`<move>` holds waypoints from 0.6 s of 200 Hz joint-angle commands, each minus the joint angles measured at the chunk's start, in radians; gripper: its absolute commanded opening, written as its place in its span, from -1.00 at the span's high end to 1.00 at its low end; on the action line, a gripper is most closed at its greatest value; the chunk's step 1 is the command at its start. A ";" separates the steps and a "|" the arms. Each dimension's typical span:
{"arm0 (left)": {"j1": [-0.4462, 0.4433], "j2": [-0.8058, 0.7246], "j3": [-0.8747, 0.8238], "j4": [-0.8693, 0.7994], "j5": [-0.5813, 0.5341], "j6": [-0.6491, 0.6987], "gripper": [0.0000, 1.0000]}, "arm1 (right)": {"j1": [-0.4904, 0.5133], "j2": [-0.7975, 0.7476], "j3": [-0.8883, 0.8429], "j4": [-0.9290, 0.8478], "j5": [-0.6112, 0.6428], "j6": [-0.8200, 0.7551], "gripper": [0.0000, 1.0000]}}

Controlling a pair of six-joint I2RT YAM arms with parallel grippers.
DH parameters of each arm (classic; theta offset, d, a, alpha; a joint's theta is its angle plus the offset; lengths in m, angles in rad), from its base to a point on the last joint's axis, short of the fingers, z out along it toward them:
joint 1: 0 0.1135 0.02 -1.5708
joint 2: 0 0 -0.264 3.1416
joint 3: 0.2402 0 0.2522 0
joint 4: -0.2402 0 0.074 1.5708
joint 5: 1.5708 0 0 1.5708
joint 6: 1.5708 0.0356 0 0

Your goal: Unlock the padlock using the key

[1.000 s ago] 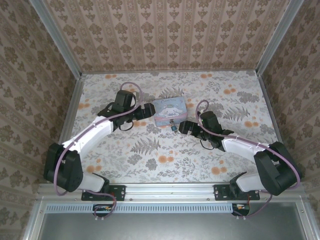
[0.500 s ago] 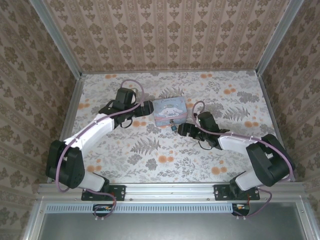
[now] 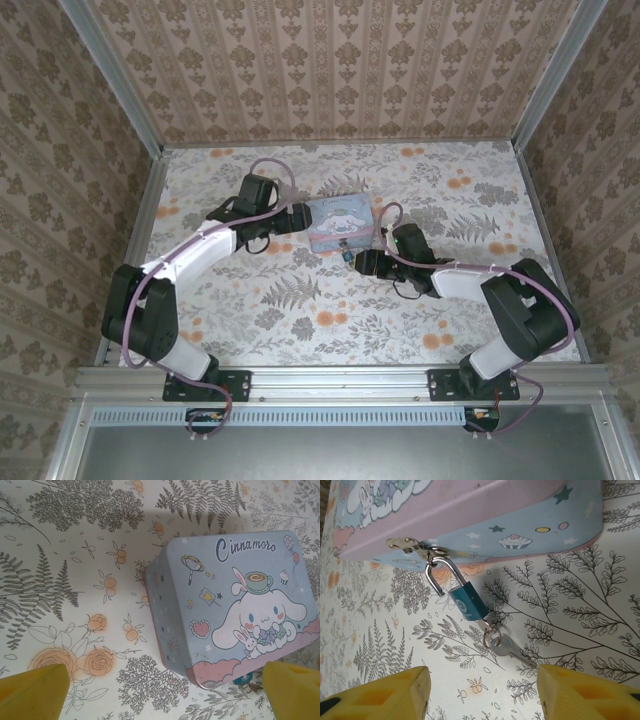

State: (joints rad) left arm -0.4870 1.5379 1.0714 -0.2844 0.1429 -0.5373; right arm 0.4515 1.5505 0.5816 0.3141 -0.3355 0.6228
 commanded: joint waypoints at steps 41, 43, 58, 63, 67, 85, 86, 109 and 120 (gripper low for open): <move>-0.042 0.069 0.064 -0.021 0.049 0.011 -1.00 | 0.012 0.084 0.047 0.044 -0.015 -0.040 -0.05; -0.042 0.071 0.065 -0.020 0.050 0.010 -1.00 | 0.012 0.087 0.048 0.044 -0.012 -0.042 -0.05; -0.043 0.083 0.068 -0.014 0.060 0.008 -1.00 | 0.012 0.098 0.055 0.042 -0.001 -0.055 -0.04; -0.043 0.088 0.069 -0.013 0.063 0.009 -1.00 | 0.011 0.101 0.057 0.044 0.002 -0.059 -0.04; -0.044 0.090 0.071 -0.015 0.067 0.009 -1.00 | 0.011 0.104 0.057 0.043 0.004 -0.062 -0.04; -0.043 0.106 0.078 -0.013 0.076 0.010 -1.00 | 0.010 0.121 0.064 0.037 0.007 -0.078 -0.04; -0.043 0.106 0.078 -0.013 0.076 0.010 -1.00 | 0.010 0.122 0.064 0.038 0.007 -0.079 -0.04; -0.043 0.120 0.082 -0.003 0.090 0.008 -1.00 | 0.009 0.146 0.070 0.051 0.005 -0.083 -0.03; -0.044 0.127 0.087 -0.003 0.093 0.008 -1.00 | 0.009 0.158 0.072 0.060 0.007 -0.084 -0.02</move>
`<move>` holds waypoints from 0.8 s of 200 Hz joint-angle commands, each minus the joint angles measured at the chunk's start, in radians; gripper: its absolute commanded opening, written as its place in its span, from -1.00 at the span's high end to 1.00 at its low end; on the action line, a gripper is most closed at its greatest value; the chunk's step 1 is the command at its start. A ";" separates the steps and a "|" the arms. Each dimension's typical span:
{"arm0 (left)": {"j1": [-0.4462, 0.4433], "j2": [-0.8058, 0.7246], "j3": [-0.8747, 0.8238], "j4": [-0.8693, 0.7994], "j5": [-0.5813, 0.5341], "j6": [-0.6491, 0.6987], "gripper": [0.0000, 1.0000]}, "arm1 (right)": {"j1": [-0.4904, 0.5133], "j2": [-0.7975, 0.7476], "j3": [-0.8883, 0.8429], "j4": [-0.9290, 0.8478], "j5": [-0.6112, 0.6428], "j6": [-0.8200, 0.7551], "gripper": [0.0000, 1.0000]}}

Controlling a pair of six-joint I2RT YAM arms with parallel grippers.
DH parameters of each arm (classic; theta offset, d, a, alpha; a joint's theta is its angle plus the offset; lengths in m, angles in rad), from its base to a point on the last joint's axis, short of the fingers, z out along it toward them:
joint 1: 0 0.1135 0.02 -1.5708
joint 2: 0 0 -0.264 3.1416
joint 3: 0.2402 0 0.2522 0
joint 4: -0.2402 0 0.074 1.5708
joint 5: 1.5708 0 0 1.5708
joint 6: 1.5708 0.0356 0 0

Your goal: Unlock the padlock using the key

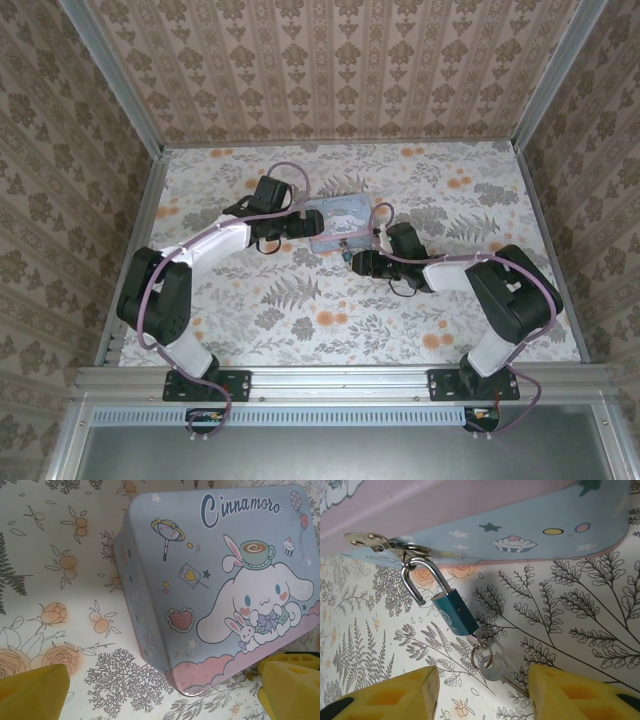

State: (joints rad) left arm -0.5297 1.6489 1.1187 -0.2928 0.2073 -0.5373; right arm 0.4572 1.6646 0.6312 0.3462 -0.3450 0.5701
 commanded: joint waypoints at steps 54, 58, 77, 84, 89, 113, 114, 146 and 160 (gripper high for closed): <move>0.000 0.034 0.045 0.009 0.038 0.009 -1.00 | 0.002 0.089 0.049 0.073 -0.008 -0.022 0.01; 0.000 0.036 0.045 0.009 0.038 0.010 -1.00 | 0.002 0.095 0.054 0.075 -0.011 -0.021 0.01; 0.000 0.038 0.046 0.009 0.041 0.010 -1.00 | 0.001 0.115 0.067 0.079 -0.019 -0.017 0.02; 0.000 0.038 0.047 0.009 0.042 0.011 -1.00 | 0.001 0.121 0.070 0.082 -0.020 -0.015 0.02; 0.000 0.039 0.047 0.009 0.043 0.012 -1.00 | 0.002 0.127 0.071 0.084 -0.023 -0.013 0.02; 0.002 0.039 0.048 0.008 0.045 0.014 -1.00 | 0.001 0.152 0.081 0.096 -0.034 -0.002 0.07; 0.002 0.040 0.049 0.008 0.046 0.014 -1.00 | 0.001 0.153 0.082 0.097 -0.035 -0.001 0.07; 0.002 0.042 0.045 0.009 0.046 0.012 -1.00 | 0.003 0.181 0.088 0.114 -0.048 0.007 0.13; 0.003 0.044 0.046 0.012 0.047 0.010 -1.00 | 0.003 0.185 0.087 0.120 -0.051 0.010 0.14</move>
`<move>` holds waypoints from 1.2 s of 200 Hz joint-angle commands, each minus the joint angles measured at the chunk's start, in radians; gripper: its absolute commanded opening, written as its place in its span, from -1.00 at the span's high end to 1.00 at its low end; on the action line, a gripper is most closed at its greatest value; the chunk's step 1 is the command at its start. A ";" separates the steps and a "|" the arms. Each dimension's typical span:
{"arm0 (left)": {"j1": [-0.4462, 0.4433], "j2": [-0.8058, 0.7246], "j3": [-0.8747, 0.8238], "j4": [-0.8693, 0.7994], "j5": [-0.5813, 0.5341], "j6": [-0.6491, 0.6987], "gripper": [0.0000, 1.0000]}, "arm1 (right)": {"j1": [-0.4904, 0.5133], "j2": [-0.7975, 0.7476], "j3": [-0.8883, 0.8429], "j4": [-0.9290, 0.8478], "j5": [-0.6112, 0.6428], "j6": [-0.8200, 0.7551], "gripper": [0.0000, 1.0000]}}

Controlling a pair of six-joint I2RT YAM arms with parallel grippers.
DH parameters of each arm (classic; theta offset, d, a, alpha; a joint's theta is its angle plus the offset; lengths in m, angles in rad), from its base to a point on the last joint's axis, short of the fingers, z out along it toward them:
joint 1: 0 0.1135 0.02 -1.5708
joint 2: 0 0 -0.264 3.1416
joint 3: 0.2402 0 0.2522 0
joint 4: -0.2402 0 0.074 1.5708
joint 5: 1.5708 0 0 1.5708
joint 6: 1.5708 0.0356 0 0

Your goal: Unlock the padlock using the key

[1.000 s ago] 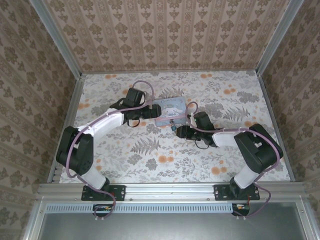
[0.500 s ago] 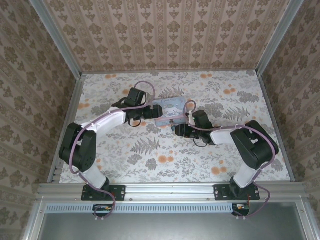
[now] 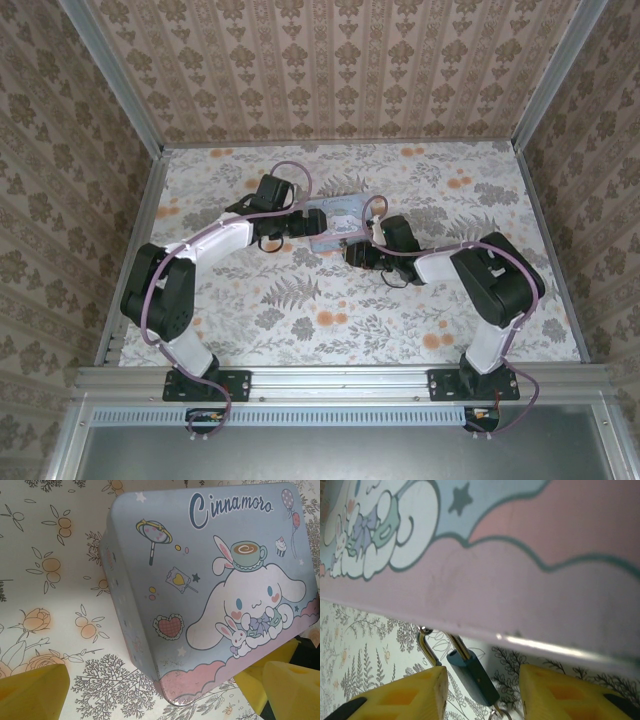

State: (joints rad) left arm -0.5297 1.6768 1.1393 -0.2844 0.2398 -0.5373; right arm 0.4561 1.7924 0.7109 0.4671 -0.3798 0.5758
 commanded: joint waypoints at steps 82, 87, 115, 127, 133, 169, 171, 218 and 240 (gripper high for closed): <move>0.004 0.020 0.032 0.008 0.020 0.005 -1.00 | 0.021 0.090 -0.009 0.024 -0.018 0.011 0.37; 0.004 0.021 0.032 0.007 0.021 0.005 -1.00 | 0.021 0.090 -0.011 0.026 -0.018 0.011 0.38; 0.004 0.020 0.035 0.005 0.021 0.005 -1.00 | 0.021 0.084 -0.024 0.027 -0.009 0.012 0.51; 0.004 0.019 0.036 0.004 0.021 0.005 -1.00 | 0.021 0.077 -0.028 0.021 -0.004 0.009 0.56; 0.004 0.018 0.035 0.002 0.021 0.006 -1.00 | 0.021 0.072 -0.030 0.015 0.000 0.010 0.59; 0.004 0.009 0.035 -0.003 0.019 0.014 -1.00 | 0.021 0.037 -0.041 -0.030 0.020 -0.005 0.24; 0.004 0.008 0.033 -0.004 0.019 0.014 -1.00 | 0.021 0.035 -0.042 -0.031 0.021 -0.005 0.20; 0.004 0.003 0.030 -0.002 0.025 0.011 -1.00 | 0.021 0.024 -0.059 -0.033 0.028 -0.005 0.17; 0.004 0.000 0.031 -0.003 0.027 0.010 -1.00 | 0.021 0.029 -0.063 -0.028 0.030 -0.002 0.21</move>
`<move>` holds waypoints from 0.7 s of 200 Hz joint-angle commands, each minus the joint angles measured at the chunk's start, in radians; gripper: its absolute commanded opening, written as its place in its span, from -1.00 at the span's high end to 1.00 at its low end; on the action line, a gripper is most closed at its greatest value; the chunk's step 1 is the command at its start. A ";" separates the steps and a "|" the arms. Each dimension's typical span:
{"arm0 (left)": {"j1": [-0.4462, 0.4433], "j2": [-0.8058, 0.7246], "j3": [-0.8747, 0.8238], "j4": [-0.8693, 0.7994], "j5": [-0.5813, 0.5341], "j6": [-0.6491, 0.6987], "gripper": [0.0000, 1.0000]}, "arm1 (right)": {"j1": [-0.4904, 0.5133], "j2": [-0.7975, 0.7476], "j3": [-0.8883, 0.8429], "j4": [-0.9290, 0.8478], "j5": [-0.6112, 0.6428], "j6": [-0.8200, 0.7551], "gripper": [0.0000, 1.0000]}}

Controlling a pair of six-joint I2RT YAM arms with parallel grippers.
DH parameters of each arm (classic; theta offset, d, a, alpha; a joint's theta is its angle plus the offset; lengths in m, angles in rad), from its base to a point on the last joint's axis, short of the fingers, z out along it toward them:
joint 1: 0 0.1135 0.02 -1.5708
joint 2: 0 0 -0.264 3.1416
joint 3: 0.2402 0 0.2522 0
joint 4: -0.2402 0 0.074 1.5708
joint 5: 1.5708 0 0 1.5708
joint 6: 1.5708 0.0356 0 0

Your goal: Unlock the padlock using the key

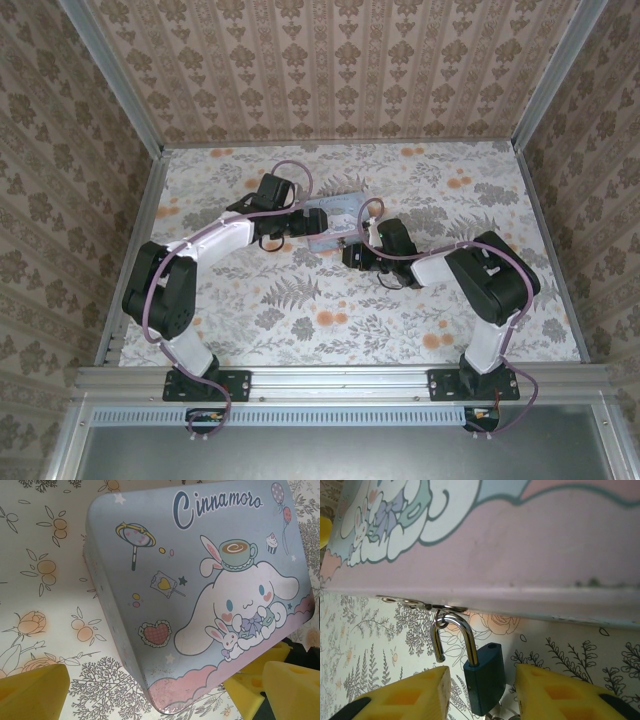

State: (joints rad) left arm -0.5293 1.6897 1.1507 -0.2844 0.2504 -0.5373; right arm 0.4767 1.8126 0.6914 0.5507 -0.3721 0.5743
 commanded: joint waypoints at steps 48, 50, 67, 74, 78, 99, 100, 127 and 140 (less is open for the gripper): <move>0.002 -0.017 0.022 -0.003 0.018 0.008 -1.00 | 0.000 0.017 -0.046 -0.125 0.047 -0.001 0.33; 0.002 -0.018 0.021 -0.004 0.018 0.007 -1.00 | 0.000 0.017 -0.046 -0.125 0.049 0.001 0.34; 0.002 -0.017 0.023 -0.004 0.020 0.010 -1.00 | 0.000 0.013 -0.046 -0.134 0.059 0.000 0.48; 0.002 -0.019 0.021 -0.004 0.020 0.009 -1.00 | 0.000 0.010 -0.046 -0.136 0.062 0.001 0.54; 0.000 -0.018 0.020 -0.004 0.020 0.011 -1.00 | 0.000 0.006 -0.046 -0.138 0.062 0.001 0.57; -0.002 -0.019 0.022 -0.008 0.023 0.022 -1.00 | 0.000 -0.009 -0.049 -0.143 0.064 0.006 0.70; -0.003 -0.019 0.022 -0.008 0.022 0.023 -1.00 | 0.000 -0.010 -0.049 -0.143 0.064 0.006 0.71; -0.024 -0.016 0.037 -0.042 -0.024 0.054 -1.00 | 0.000 -0.037 -0.050 -0.156 0.062 0.012 0.89; -0.044 -0.009 0.053 -0.074 -0.071 0.078 -1.00 | 0.000 -0.047 -0.052 -0.164 0.060 0.018 0.96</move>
State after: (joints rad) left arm -0.5400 1.6897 1.1557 -0.2981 0.2440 -0.5186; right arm 0.4759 1.7844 0.6716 0.5102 -0.3412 0.5808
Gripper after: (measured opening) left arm 0.999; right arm 0.099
